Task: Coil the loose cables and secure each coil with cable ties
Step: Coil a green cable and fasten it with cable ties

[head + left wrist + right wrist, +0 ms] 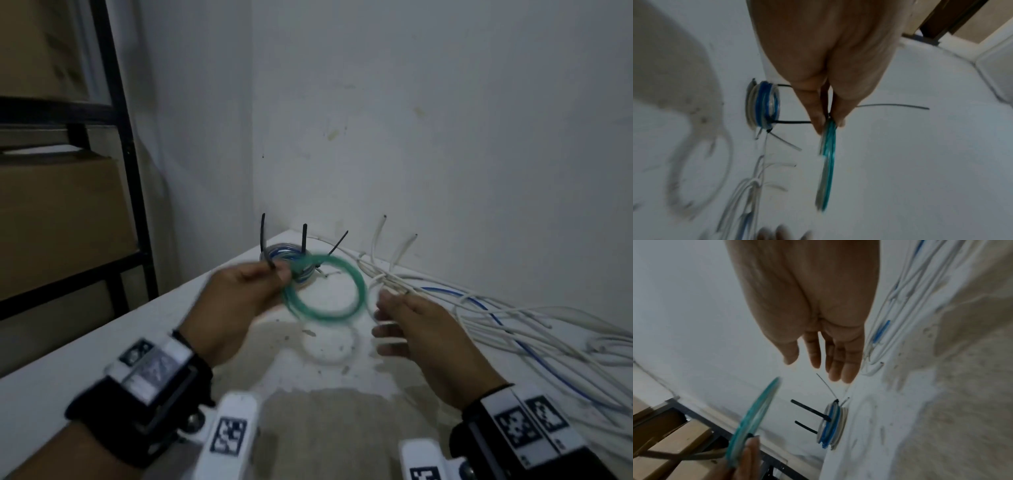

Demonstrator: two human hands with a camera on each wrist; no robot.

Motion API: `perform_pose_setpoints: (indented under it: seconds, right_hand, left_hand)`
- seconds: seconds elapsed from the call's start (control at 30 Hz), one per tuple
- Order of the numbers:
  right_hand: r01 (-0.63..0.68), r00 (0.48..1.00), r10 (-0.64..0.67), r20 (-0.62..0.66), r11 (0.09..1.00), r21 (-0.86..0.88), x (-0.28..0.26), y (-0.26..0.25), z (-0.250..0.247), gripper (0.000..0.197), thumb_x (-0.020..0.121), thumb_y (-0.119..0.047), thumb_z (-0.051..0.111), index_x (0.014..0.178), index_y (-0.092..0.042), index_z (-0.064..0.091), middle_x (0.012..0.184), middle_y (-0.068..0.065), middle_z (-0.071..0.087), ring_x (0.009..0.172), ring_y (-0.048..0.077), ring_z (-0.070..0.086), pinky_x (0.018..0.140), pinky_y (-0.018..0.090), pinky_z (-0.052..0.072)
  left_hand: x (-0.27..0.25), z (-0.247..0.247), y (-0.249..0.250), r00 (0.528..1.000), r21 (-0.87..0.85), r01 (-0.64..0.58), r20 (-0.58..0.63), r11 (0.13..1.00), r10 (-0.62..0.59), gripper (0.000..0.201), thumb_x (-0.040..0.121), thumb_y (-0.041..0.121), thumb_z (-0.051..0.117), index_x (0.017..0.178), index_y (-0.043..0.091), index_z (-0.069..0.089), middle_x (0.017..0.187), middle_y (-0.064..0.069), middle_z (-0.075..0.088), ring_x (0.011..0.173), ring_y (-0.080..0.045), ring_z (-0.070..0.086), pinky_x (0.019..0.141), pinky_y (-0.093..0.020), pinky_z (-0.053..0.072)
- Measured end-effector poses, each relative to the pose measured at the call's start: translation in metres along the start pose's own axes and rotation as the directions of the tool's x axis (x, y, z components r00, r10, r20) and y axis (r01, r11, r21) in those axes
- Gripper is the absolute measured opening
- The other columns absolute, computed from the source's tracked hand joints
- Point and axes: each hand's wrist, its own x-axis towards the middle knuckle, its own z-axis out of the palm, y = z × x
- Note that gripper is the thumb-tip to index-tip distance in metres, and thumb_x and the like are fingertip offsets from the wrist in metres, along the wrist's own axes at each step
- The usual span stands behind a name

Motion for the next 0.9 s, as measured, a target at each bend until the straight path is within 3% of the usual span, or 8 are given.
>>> perform_pose_setpoints:
  seconds: [0.07, 0.13, 0.2, 0.27, 0.43, 0.6, 0.77, 0.9]
  right_hand:
    - [-0.094, 0.992, 0.097, -0.083, 0.995, 0.034, 0.002, 0.017, 0.000, 0.033, 0.092, -0.032, 0.057, 0.082, -0.001, 0.065, 0.078, 0.014, 0.065, 0.069, 0.027, 0.060, 0.063, 0.038, 0.052]
    - [-0.176, 0.978, 0.189, -0.091, 0.975, 0.135, 0.002, 0.031, 0.003, 0.030, 0.093, -0.025, 0.056, 0.078, 0.000, 0.061, 0.072, 0.019, 0.053, 0.066, 0.027, 0.049, 0.055, 0.034, 0.043]
    - [-0.216, 0.963, 0.249, -0.100, 0.942, 0.258, 0.003, 0.037, 0.004, 0.024, 0.095, -0.019, 0.054, 0.079, -0.001, 0.058, 0.075, 0.017, 0.047, 0.067, 0.025, 0.043, 0.054, 0.032, 0.037]
    - [-0.236, 0.950, 0.285, -0.124, 0.922, 0.306, 0.005, 0.041, 0.001, 0.023, 0.095, -0.018, 0.053, 0.081, 0.000, 0.059, 0.074, 0.017, 0.050, 0.067, 0.025, 0.046, 0.056, 0.033, 0.041]
    - [-0.269, 0.943, 0.323, -0.079, 0.879, 0.393, 0.009, 0.047, -0.003, 0.020, 0.095, -0.016, 0.052, 0.080, -0.003, 0.056, 0.074, 0.017, 0.049, 0.064, 0.023, 0.045, 0.061, 0.035, 0.044]
    - [-0.261, 0.938, 0.334, -0.096, 0.858, 0.442, 0.013, 0.053, -0.006, 0.024, 0.094, -0.016, 0.054, 0.078, 0.000, 0.059, 0.067, 0.014, 0.057, 0.061, 0.022, 0.054, 0.064, 0.038, 0.053]
    - [-0.241, 0.942, 0.319, -0.107, 0.862, 0.447, 0.013, 0.058, -0.007, 0.024, 0.094, -0.017, 0.054, 0.082, 0.003, 0.061, 0.075, 0.018, 0.060, 0.066, 0.024, 0.057, 0.068, 0.040, 0.055]
    - [-0.236, 0.944, 0.312, -0.109, 0.867, 0.439, 0.015, 0.061, -0.008, 0.025, 0.094, -0.018, 0.055, 0.085, 0.004, 0.061, 0.080, 0.020, 0.061, 0.071, 0.026, 0.060, 0.064, 0.038, 0.054]
  left_hand:
    - [0.029, -0.007, 0.016, 0.986, -0.111, -0.090, -0.147, 0.990, 0.074, 0.012, 0.091, -0.002, 0.052, 0.089, -0.001, 0.064, 0.072, -0.002, 0.072, 0.068, -0.009, 0.067, 0.069, -0.020, 0.057]
    - [0.060, -0.009, 0.032, 0.954, -0.161, -0.180, -0.269, 0.970, 0.132, 0.010, 0.092, -0.001, 0.053, 0.086, 0.001, 0.062, 0.069, -0.002, 0.070, 0.068, -0.009, 0.065, 0.069, -0.019, 0.057]
    - [0.091, -0.007, 0.042, 0.914, -0.139, -0.236, -0.368, 0.962, 0.171, 0.011, 0.091, -0.001, 0.056, 0.082, 0.003, 0.061, 0.075, -0.006, 0.068, 0.069, -0.011, 0.065, 0.066, -0.018, 0.056]
    - [0.118, -0.004, 0.041, 0.888, -0.077, -0.231, -0.423, 0.970, 0.178, 0.012, 0.091, 0.000, 0.058, 0.079, 0.004, 0.060, 0.079, -0.009, 0.064, 0.069, -0.013, 0.064, 0.063, -0.017, 0.055]
    - [0.161, -0.010, 0.001, 0.859, 0.088, -0.080, -0.499, 0.993, 0.113, 0.008, 0.087, 0.004, 0.064, 0.093, 0.001, 0.068, 0.076, -0.009, 0.066, 0.068, -0.016, 0.064, 0.067, -0.023, 0.056]
    - [0.160, -0.019, -0.040, 0.862, 0.215, 0.025, -0.499, 0.976, 0.088, 0.013, 0.084, 0.007, 0.066, 0.074, 0.014, 0.067, 0.075, -0.008, 0.070, 0.070, -0.021, 0.068, 0.073, -0.031, 0.058]
    - [0.149, -0.017, -0.057, 0.862, 0.236, 0.025, -0.497, 0.971, 0.099, 0.007, 0.086, 0.001, 0.064, 0.089, 0.006, 0.068, 0.071, 0.000, 0.063, 0.054, -0.004, 0.059, 0.051, -0.015, 0.050]
    - [0.141, -0.013, -0.058, 0.865, 0.148, -0.057, -0.487, 0.987, 0.123, 0.006, 0.088, 0.003, 0.063, 0.094, 0.003, 0.064, 0.078, -0.005, 0.064, 0.070, -0.014, 0.061, 0.056, -0.016, 0.053]
